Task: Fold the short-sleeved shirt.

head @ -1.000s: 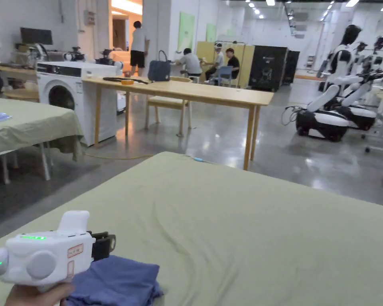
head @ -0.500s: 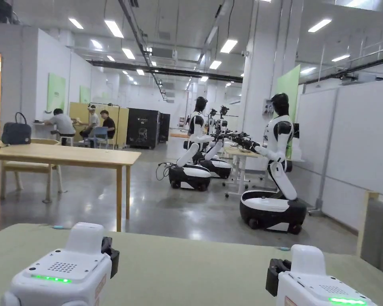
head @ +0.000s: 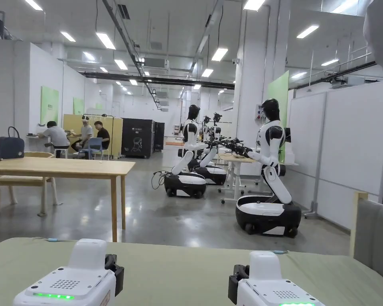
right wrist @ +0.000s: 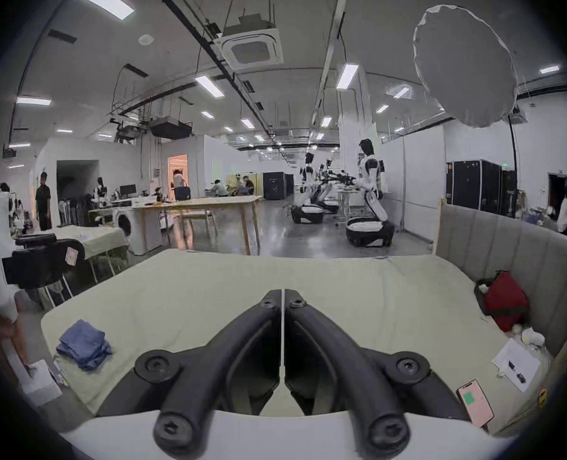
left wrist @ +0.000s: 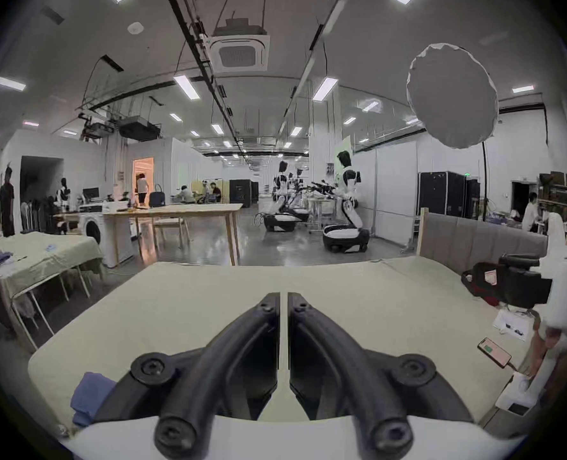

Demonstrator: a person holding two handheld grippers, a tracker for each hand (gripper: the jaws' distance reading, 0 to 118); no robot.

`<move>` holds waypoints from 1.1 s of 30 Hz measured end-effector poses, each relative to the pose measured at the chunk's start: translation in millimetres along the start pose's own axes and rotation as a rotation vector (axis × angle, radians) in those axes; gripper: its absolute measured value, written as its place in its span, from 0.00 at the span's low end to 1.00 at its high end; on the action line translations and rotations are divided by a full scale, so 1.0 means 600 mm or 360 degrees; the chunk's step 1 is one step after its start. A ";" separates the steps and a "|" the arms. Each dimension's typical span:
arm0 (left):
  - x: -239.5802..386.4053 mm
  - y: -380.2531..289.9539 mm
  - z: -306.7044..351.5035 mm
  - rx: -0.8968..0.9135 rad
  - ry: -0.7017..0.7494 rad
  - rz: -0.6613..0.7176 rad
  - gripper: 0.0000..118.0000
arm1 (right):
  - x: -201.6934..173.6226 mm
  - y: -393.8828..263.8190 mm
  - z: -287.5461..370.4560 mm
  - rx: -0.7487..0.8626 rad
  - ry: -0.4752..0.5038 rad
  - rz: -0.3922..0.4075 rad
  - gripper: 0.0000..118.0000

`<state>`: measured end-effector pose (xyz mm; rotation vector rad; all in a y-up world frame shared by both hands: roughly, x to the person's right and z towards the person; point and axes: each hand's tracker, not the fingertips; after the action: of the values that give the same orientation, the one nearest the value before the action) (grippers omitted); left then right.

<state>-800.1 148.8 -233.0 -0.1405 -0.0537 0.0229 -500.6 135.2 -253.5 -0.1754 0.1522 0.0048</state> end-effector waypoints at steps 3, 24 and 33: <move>0.000 -0.001 0.004 0.0012 0.0007 -0.0010 0.07 | -0.003 0.000 -0.002 -0.0019 -0.0003 0.0011 0.07; -0.005 -0.008 -0.005 0.0030 -0.0022 0.0040 1.00 | -0.016 0.007 -0.003 -0.0104 -0.0074 -0.0068 1.00; 0.007 -0.008 -0.006 0.0013 -0.0036 0.0029 1.00 | -0.032 0.019 0.003 -0.0129 -0.0308 0.0036 1.00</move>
<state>-795.9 143.7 -235.8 -0.1324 -0.0750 0.0432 -519.6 147.0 -250.5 -0.2528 -0.0389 0.0503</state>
